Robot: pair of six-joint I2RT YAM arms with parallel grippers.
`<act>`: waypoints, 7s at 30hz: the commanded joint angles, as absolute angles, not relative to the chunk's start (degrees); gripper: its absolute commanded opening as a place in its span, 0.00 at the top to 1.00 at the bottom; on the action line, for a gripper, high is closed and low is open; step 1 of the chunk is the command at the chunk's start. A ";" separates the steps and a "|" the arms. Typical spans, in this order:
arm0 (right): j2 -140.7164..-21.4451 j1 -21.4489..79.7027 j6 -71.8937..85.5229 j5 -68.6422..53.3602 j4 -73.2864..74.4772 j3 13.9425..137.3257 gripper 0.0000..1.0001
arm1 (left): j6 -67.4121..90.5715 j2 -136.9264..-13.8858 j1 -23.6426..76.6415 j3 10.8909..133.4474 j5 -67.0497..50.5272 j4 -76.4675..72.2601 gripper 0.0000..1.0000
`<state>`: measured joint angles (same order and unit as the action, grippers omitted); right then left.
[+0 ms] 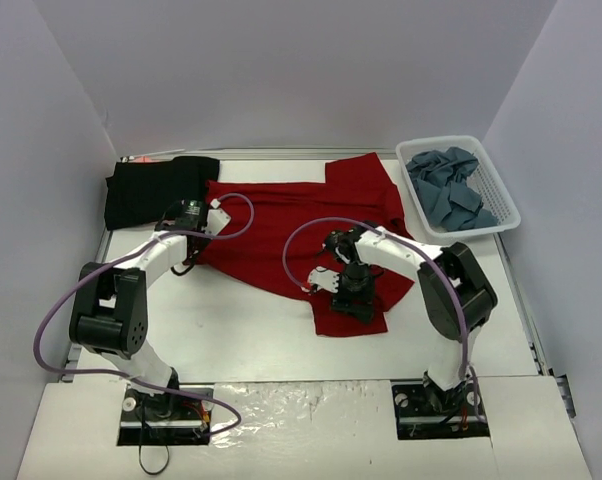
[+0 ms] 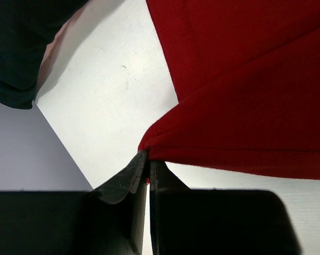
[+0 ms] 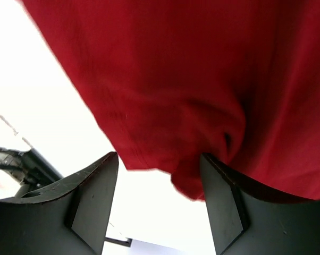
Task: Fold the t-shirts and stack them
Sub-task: Flatten out the tshirt, then fold the flattened tshirt in 1/3 of the way
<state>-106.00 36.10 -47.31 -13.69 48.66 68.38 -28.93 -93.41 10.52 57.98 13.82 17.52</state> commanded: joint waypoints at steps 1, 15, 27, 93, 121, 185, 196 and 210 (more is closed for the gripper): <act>-98.71 36.56 -46.85 -12.83 53.78 66.28 0.41 | -28.92 -92.90 9.76 58.97 14.94 17.93 0.98; -96.24 37.61 -49.66 -14.85 59.24 58.28 0.49 | -27.95 -91.58 9.76 57.83 14.59 18.11 0.98; -97.38 43.41 -46.32 -14.50 55.99 55.73 0.48 | -27.51 -90.62 9.76 57.22 14.41 18.46 0.98; -79.90 25.23 -44.21 -10.19 62.13 64.16 1.00 | -30.23 -74.64 15.54 53.00 3.52 28.73 0.98; -65.30 22.94 -38.50 -9.76 66.10 68.64 1.00 | -32.61 -49.13 19.78 41.84 1.40 42.02 0.98; -125.51 10.99 -39.29 -8.52 53.27 111.62 0.67 | -34.81 -88.07 11.87 56.25 9.40 18.02 0.49; -114.62 11.25 -39.37 -12.13 51.24 101.09 0.64 | -31.82 -81.92 11.87 57.57 8.35 21.18 0.47; -106.70 19.59 -40.70 -17.23 49.92 84.38 0.58 | -27.33 -79.45 11.78 56.34 4.92 23.03 0.47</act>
<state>-109.06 16.51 -40.58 -15.09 48.47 85.30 -29.10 -80.73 12.25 55.09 5.63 21.28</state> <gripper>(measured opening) 0.417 0.532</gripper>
